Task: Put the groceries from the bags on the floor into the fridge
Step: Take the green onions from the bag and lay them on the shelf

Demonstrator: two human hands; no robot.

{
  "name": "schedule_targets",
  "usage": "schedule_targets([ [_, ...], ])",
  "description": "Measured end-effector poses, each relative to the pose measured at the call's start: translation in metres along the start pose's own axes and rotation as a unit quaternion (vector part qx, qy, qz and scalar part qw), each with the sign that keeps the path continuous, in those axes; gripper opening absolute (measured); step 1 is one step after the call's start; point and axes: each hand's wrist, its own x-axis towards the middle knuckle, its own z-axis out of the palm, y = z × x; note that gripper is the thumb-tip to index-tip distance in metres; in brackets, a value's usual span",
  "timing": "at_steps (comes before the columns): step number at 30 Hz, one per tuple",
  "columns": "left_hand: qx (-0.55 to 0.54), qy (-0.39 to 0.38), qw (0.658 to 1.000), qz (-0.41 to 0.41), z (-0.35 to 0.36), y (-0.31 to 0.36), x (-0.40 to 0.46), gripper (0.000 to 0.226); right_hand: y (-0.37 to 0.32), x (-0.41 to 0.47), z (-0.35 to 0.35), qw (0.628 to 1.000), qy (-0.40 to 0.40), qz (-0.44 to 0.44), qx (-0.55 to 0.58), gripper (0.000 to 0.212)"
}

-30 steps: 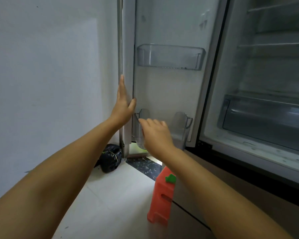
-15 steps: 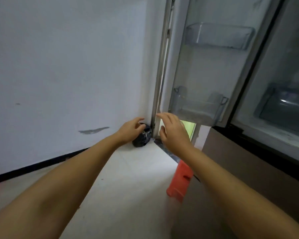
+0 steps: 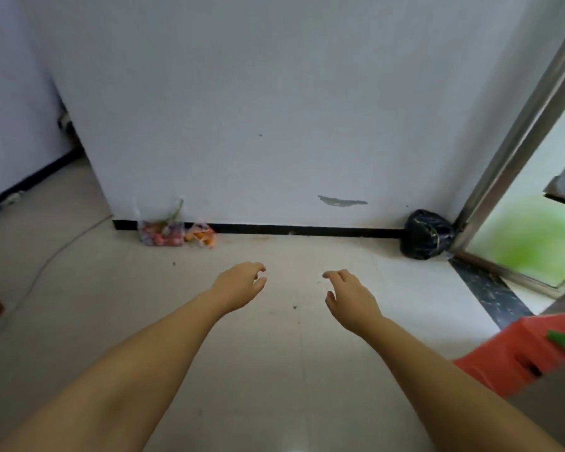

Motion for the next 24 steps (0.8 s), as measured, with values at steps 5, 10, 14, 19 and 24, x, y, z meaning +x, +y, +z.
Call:
schedule_targets([
  [5,0.023,-0.008,0.998,-0.061,-0.038,-0.119,-0.042,0.039,-0.101,0.049,0.056,0.998,-0.041,-0.025,0.029,0.04],
  [10,0.032,0.005,0.993,-0.112,-0.089,-0.242,-0.07,0.039,-0.23,0.104,0.114,0.992,-0.082,-0.062,0.077,0.041],
  [14,0.037,0.017,0.987,-0.158,-0.129,-0.324,-0.071,0.039,-0.312,0.144,0.142,0.985,-0.107,-0.106,0.082,0.041],
  [19,0.013,0.017,0.985,-0.173,-0.139,-0.389,-0.035,0.038,-0.351,0.211,0.164,0.983,-0.127,-0.114,0.063,0.041],
  [24,0.0,0.008,0.985,-0.172,-0.147,-0.44,0.037,0.039,-0.358,0.306,0.189,0.984,-0.137,-0.108,0.039,0.041],
])
